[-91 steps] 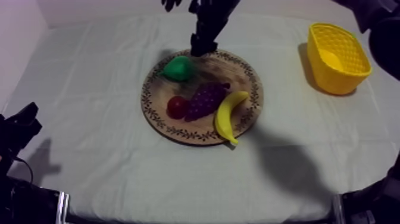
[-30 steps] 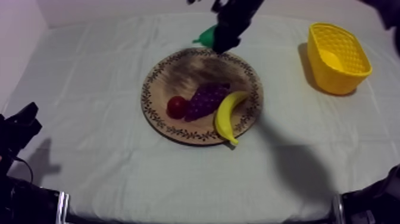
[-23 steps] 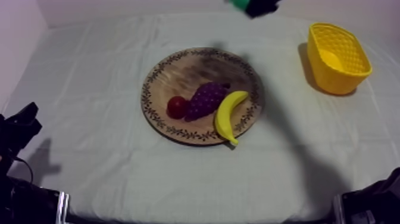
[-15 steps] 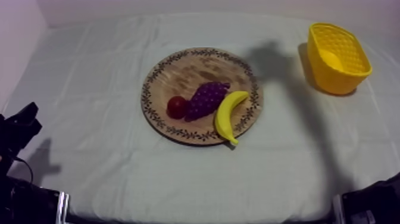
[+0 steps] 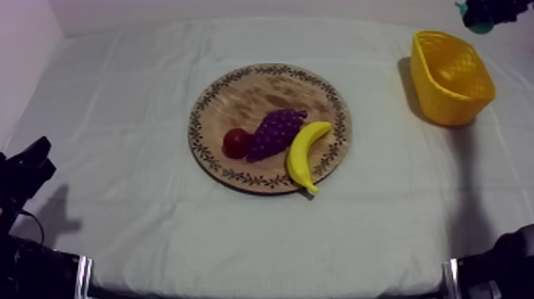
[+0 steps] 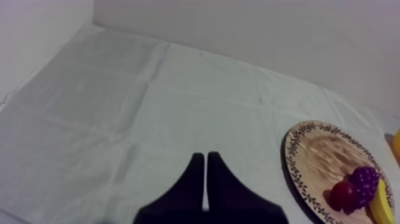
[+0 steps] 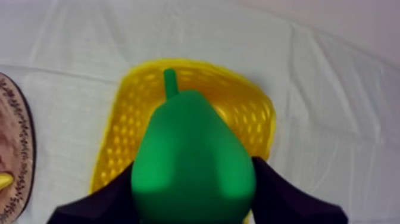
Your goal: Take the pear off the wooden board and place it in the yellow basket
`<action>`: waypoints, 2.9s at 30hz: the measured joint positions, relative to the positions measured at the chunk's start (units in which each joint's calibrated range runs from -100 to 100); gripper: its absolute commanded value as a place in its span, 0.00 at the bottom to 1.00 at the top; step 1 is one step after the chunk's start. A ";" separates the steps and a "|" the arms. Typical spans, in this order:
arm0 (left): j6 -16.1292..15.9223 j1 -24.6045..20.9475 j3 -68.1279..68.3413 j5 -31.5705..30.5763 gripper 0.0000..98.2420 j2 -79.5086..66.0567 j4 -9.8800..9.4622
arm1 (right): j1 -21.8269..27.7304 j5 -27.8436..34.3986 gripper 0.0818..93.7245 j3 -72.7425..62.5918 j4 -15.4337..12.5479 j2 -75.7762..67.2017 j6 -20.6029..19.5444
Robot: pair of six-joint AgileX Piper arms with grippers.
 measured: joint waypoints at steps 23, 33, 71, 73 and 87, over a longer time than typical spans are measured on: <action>-0.03 0.00 0.00 0.00 0.00 0.00 0.00 | -0.26 -1.74 0.70 8.51 1.23 -4.37 -3.51; -0.03 0.00 0.00 0.00 0.00 0.00 0.00 | -3.76 -4.68 0.38 16.19 2.54 -25.68 -7.76; 0.00 0.00 0.00 0.00 0.00 0.00 0.00 | -11.85 -29.45 0.00 93.78 13.58 -101.45 -20.98; 0.00 0.00 0.00 0.00 0.00 0.00 0.00 | -11.52 -28.80 0.00 95.31 13.09 -103.26 -20.87; -0.02 0.00 0.00 0.00 0.00 0.00 0.00 | -10.06 -31.59 0.00 100.93 9.26 -108.46 -14.88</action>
